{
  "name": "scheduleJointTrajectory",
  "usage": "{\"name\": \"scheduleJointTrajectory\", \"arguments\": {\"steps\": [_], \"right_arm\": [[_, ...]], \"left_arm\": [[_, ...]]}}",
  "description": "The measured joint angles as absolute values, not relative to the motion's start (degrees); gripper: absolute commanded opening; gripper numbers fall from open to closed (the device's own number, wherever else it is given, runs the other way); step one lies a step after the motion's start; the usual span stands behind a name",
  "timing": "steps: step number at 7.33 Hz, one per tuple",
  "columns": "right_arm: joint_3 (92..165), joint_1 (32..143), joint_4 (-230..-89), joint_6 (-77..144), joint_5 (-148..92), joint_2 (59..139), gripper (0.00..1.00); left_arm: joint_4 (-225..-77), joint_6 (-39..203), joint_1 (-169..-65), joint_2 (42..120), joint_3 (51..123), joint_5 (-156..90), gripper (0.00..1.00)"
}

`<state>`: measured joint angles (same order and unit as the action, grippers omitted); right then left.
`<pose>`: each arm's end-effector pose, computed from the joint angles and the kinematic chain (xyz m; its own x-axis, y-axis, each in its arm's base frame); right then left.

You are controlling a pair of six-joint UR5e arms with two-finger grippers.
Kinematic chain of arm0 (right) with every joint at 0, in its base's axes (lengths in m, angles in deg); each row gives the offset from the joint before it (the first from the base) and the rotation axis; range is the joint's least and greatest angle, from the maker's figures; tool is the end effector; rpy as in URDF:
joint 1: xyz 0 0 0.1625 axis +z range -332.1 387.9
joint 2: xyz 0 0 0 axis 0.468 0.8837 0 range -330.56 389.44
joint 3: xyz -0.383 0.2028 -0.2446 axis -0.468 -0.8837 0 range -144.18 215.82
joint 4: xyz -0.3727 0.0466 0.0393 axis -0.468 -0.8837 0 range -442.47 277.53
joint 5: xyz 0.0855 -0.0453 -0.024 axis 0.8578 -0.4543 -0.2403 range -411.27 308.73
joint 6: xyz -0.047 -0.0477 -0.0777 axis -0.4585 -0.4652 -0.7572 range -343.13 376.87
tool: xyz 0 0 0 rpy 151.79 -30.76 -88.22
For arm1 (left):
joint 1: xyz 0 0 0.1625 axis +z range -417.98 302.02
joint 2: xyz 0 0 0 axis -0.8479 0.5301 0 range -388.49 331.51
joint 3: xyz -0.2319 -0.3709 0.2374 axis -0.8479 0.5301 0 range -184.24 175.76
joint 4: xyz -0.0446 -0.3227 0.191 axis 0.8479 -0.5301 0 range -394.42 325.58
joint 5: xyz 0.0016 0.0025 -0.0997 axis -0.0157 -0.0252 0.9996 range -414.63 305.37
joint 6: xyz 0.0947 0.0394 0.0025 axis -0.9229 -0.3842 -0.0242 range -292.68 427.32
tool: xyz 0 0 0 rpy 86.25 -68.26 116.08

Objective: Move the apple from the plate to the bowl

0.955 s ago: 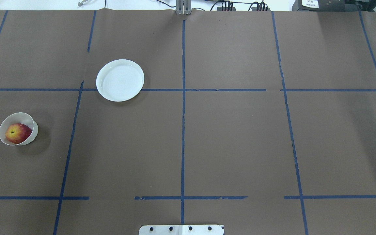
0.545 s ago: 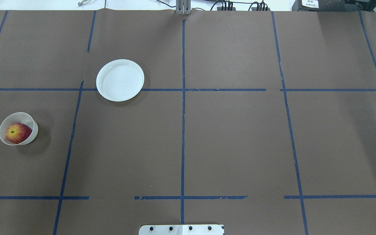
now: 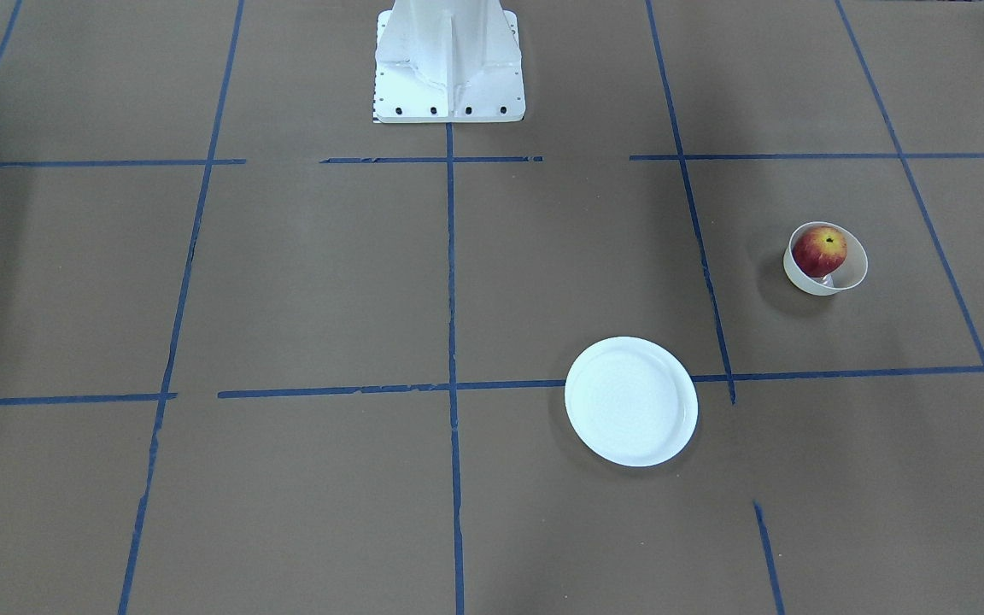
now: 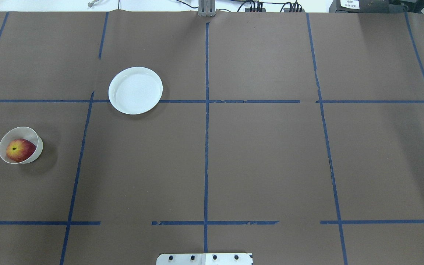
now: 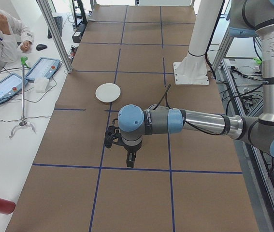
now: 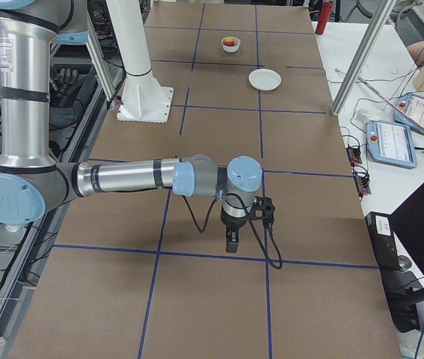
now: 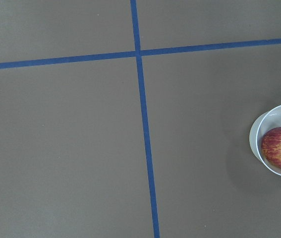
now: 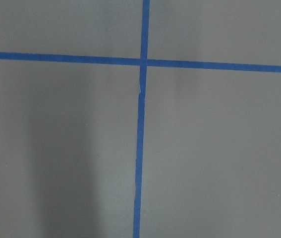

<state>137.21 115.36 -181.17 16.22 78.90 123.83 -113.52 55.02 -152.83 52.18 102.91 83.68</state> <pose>0.0488 -0.4126 0.6970 0.7637 -0.0262 0.6451 0.0530 0.9983 -0.0222 -0.0873 -0.3592 0.6791 0.6622 0.1178 -0.7400 -0.0582 0.9927 0.1060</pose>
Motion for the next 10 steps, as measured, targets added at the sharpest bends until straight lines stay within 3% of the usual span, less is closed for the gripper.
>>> {"name": "scheduleJointTrajectory", "arguments": {"steps": [10], "right_arm": [[137.2, 115.4, -181.2, 16.2, 78.9, 123.8, 1.0]], "left_arm": [[-114.4, 55.2, -152.8, 56.2, 103.3, 82.0, 1.0]]}}
